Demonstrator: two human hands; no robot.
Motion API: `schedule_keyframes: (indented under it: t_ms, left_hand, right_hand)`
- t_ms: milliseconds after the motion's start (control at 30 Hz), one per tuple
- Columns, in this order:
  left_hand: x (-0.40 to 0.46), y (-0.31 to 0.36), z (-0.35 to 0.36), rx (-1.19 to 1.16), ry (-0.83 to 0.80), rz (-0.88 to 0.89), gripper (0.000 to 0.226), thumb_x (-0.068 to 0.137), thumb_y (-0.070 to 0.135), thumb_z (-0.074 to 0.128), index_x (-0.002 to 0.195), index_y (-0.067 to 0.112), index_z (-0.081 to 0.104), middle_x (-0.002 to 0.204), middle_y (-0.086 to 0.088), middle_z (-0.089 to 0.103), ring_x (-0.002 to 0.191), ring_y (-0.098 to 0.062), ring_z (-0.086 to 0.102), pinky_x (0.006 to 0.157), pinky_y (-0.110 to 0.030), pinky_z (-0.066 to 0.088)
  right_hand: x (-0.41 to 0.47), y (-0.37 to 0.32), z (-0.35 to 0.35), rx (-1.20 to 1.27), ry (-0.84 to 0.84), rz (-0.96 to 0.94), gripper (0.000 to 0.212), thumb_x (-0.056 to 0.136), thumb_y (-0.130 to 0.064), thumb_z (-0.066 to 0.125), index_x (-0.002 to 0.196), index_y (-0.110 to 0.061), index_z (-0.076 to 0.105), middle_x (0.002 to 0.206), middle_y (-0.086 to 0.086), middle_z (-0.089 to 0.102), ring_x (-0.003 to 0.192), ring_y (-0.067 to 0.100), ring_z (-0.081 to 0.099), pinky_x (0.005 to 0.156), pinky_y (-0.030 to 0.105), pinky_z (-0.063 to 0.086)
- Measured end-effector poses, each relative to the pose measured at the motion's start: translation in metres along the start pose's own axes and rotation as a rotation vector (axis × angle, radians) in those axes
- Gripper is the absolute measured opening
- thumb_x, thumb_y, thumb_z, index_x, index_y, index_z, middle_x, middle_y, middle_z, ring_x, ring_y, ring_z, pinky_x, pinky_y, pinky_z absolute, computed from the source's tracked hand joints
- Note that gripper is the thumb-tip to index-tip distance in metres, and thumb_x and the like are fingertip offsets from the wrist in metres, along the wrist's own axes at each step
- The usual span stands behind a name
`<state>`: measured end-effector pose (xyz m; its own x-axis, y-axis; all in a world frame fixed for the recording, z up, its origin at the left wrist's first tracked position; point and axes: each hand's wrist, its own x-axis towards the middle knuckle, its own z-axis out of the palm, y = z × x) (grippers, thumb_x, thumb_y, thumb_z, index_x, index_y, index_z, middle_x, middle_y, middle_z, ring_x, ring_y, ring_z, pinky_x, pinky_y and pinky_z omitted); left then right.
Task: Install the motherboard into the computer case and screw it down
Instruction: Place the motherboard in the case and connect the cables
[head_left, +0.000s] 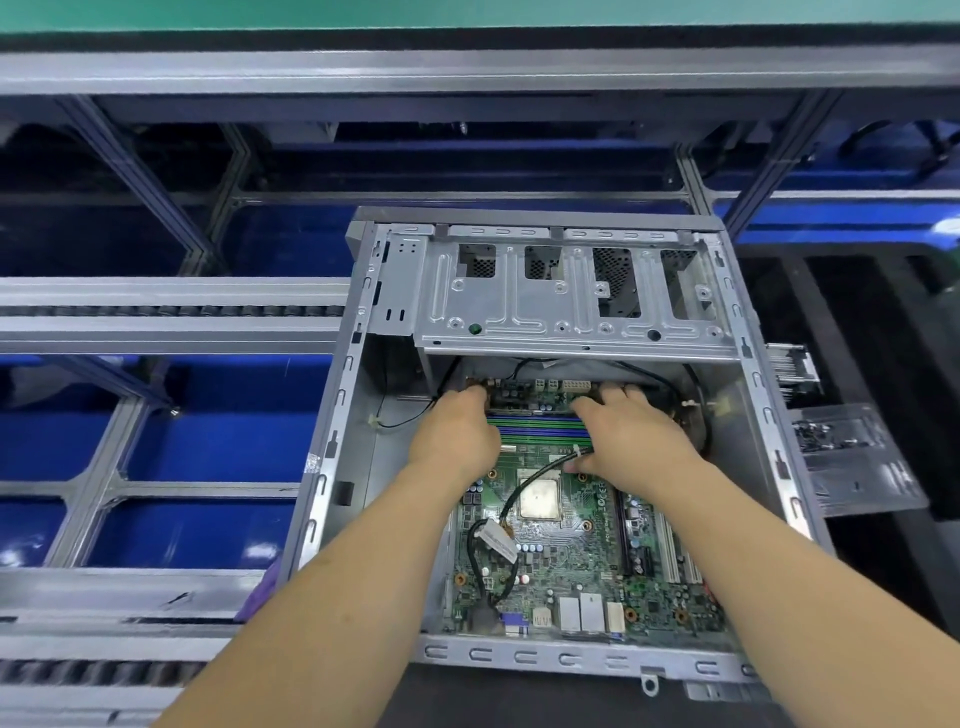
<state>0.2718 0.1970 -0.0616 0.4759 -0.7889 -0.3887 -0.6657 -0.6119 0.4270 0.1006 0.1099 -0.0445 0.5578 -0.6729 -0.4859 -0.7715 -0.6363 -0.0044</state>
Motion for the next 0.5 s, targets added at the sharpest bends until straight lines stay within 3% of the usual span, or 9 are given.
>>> schedule_keyframes:
  t_ms: [233, 300, 400, 500]
  left_hand:
    - [-0.0002, 0.0014, -0.0013, -0.03, -0.005, -0.005, 0.038, 0.089, 0.007, 0.05, 0.126, 0.011, 0.054, 0.121, -0.01, 0.058, 0.089, -0.025, 0.053, 0.067, -0.033, 0.041]
    - [-0.0004, 0.0017, -0.0016, -0.047, -0.011, -0.001, 0.039, 0.089, 0.005, 0.05, 0.127, 0.011, 0.054, 0.121, -0.011, 0.059, 0.089, -0.025, 0.053, 0.067, -0.032, 0.04]
    - [-0.0008, 0.001, -0.0025, -0.072, -0.018, 0.008, 0.042, 0.09, 0.004, 0.05, 0.131, 0.01, 0.053, 0.122, -0.012, 0.059, 0.087, -0.024, 0.054, 0.067, -0.031, 0.04]
    - [-0.0015, 0.0011, -0.0025, -0.104, -0.027, 0.026, 0.043, 0.09, 0.005, 0.051, 0.132, 0.011, 0.053, 0.119, -0.014, 0.061, 0.081, -0.023, 0.054, 0.065, -0.03, 0.04]
  right_hand:
    - [0.0061, 0.0003, -0.0001, -0.024, 0.075, -0.024, 0.044, 0.095, -0.011, 0.065, 0.136, -0.015, 0.051, 0.135, 0.008, 0.05, 0.128, 0.03, 0.046, 0.093, 0.046, 0.055]
    - [0.0064, 0.0002, 0.0017, -0.039, 0.075, -0.029, 0.046, 0.093, -0.011, 0.066, 0.136, -0.014, 0.05, 0.134, 0.007, 0.052, 0.128, 0.029, 0.047, 0.093, 0.046, 0.055]
    - [0.0055, -0.0019, 0.002, -0.066, 0.073, -0.03, 0.057, 0.094, -0.034, 0.071, 0.14, -0.015, 0.045, 0.136, 0.008, 0.05, 0.13, 0.03, 0.046, 0.094, 0.045, 0.052]
    - [0.0053, -0.003, 0.0034, -0.111, 0.105, -0.016, 0.052, 0.094, -0.02, 0.067, 0.14, -0.014, 0.044, 0.136, 0.009, 0.05, 0.129, 0.031, 0.046, 0.096, 0.045, 0.05]
